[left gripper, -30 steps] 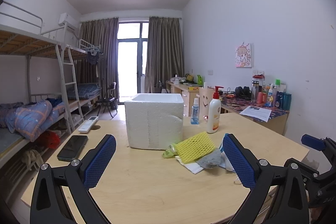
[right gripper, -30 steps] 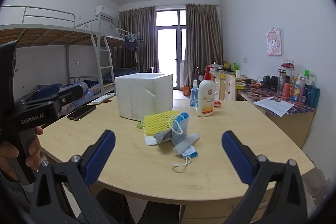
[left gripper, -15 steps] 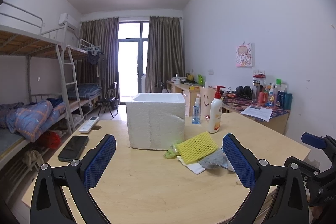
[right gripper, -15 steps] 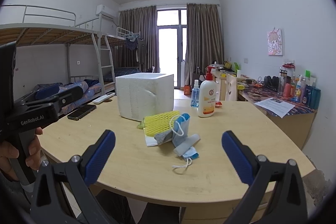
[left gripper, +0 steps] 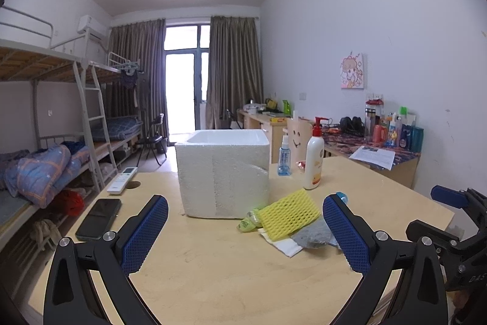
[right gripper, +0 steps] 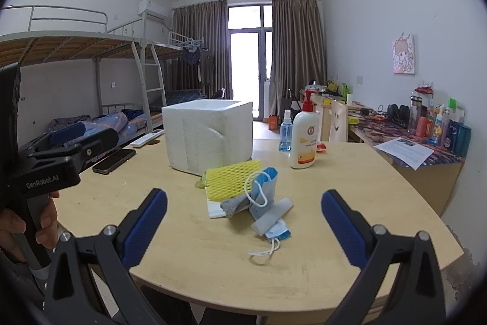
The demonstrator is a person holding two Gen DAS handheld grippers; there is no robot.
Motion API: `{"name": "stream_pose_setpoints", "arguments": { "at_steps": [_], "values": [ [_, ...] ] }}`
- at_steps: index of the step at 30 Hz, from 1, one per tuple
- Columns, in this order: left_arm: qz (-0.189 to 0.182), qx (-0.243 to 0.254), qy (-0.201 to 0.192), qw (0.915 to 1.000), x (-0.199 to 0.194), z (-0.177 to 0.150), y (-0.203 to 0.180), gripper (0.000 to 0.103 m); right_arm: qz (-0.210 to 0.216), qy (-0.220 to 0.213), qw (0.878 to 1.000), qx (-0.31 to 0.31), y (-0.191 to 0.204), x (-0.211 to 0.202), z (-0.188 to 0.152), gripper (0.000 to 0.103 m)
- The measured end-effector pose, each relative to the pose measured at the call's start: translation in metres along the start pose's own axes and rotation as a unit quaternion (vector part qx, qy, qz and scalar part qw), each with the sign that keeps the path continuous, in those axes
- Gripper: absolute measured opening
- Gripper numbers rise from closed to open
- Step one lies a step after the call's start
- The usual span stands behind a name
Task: Organize soft objects
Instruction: 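Move both tools toward the pile and close the left tool on the yellow foam net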
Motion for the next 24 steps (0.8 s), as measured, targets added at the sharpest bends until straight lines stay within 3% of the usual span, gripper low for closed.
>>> {"name": "stream_pose_setpoints", "arguments": {
  "at_steps": [14,24],
  "values": [
    [-0.018,0.028,0.055,0.9979,0.063,-0.002,-0.006,0.102,0.004,0.036,0.999,0.016,-0.013,0.045,0.004,0.102],
    [-0.059,0.034,0.107,0.9919,0.106,-0.010,-0.010,0.102,0.011,0.071,0.997,0.028,-0.021,0.075,-0.002,0.102]
  ]
}}
Point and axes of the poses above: each gripper's, at about its wrist camera, not at the fingertips, and x roughly the way its jaws point, y to its left, z to its top, the point moved 6 cm from there along x, roughly the way its jaws point, and after that the axes turned 2 degrees about y, right-handed, at the moved point
